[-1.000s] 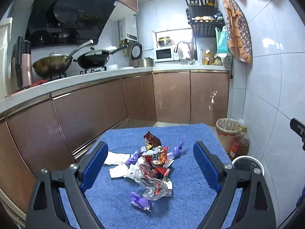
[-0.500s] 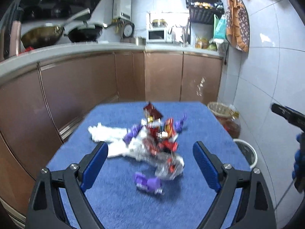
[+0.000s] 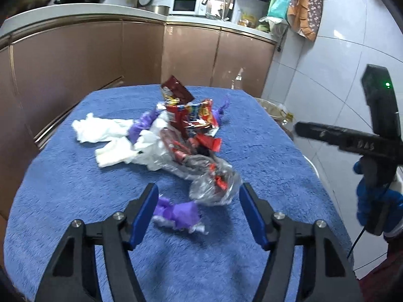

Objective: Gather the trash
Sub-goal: 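Grasp the dark blue milk carton with the right tool while the left tool grasps clear plastic wrappers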

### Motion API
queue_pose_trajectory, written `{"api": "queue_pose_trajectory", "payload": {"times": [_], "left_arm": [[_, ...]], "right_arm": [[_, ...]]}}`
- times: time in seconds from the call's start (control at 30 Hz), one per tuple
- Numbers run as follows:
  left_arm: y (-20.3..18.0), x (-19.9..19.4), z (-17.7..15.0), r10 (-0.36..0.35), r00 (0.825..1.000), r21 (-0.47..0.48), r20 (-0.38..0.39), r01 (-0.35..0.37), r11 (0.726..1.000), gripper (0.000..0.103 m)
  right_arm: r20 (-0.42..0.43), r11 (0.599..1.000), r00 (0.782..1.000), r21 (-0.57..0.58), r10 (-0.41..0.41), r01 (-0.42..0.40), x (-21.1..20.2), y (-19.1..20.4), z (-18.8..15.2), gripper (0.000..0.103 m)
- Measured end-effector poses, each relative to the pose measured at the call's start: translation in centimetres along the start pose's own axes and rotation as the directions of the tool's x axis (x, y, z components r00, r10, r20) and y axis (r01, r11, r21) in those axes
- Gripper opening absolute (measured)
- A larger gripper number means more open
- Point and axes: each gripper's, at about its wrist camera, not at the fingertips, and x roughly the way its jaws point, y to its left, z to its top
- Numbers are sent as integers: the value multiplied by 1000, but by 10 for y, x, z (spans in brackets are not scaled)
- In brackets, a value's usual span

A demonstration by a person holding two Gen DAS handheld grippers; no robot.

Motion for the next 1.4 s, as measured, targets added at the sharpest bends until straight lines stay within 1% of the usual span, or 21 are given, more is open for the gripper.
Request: {"api": "queue_pose_trajectory", "payload": {"times": [0.1, 0.27, 0.3, 0.33, 0.37, 0.4, 0.43, 0.47, 0.5, 0.6, 0.67, 0.73, 0.77, 0.83, 0.93, 1.0, 1.13, 1.17, 1.23, 1.33, 1.4], "left_arm": [[2, 16, 9, -34, 999, -24, -31, 33, 999, 65], [12, 46, 15, -86, 990, -99, -112, 75, 992, 64], [14, 52, 15, -92, 987, -109, -129, 78, 991, 61], [15, 57, 14, -95, 985, -116, -142, 79, 990, 57], [19, 63, 13, -105, 981, -124, -163, 85, 989, 46], [23, 69, 11, -131, 975, -143, -179, 106, 984, 37], [26, 72, 10, -159, 970, -162, -185, 129, 978, 30], [29, 74, 7, -178, 965, -176, -193, 144, 974, 18], [30, 75, 6, -183, 963, -182, -196, 147, 972, 12], [39, 76, 2, -194, 964, -209, -182, 154, 966, 3], [43, 72, 0, -197, 967, -221, -164, 158, 962, 2], [47, 69, 0, -191, 970, -226, -148, 155, 962, 2], [49, 65, -1, -182, 974, -227, -137, 148, 963, 2], [54, 58, -2, -171, 979, -230, -112, 142, 963, 2], [60, 45, 0, -161, 985, -240, -68, 141, 960, 2], [63, 39, 0, -152, 987, -239, -55, 135, 962, 2], [66, 33, -5, -144, 989, -235, -46, 129, 963, 2], [72, 27, -8, -148, 988, -241, -40, 134, 961, 2], [72, 22, -8, -143, 989, -242, -32, 131, 961, 2], [75, 14, -11, -132, 991, -245, -23, 122, 962, 2], [77, 9, -12, -126, 992, -249, -17, 118, 961, 2]], "right_arm": [[-38, 1000, 999, -10, 29, -29, 17, 4, 1, 70], [-90, 996, 992, -4, 86, -86, 40, 9, 5, 58], [-102, 995, 990, -3, 99, -100, 45, 10, 8, 57], [-114, 993, 987, -2, 113, -114, 50, 11, 9, 55], [-131, 991, 983, 2, 131, -132, 56, 12, 11, 54], [-143, 989, 979, 4, 145, -146, 60, 14, 12, 54], [-159, 986, 974, 4, 163, -164, 67, 16, 15, 53], [-175, 984, 969, -1, 176, -179, 74, 20, 17, 52], [-189, 982, 964, -6, 186, -191, 78, 24, 19, 52], [-246, 972, 942, -12, 226, -237, 97, 35, 22, 52], [-279, 965, 927, -5, 250, -262, 108, 40, 21, 50], [-286, 955, 912, 38, 293, -295, 114, 40, 25, 49], [-290, 954, 910, 48, 297, -296, 116, 40, 27, 47], [-299, 952, 904, 60, 305, -301, 119, 40, 29, 46], [-330, 939, 879, 101, 345, -330, 121, 38, 26, 46], [-356, 939, 869, 117, 343, -323, 124, 38, 20, 46], [-405, 935, 843, 175, 354, -309, 135, 34, 11, 47], [-411, 928, 833, 200, 371, -314, 140, 33, 10, 51], [-414, 915, 819, 239, 398, -324, 147, 28, 12, 54], [-429, 895, 789, 281, 439, -346, 154, 28, 13, 56], [-429, 894, 788, 285, 442, -347, 157, 29, 17, 53]]}}
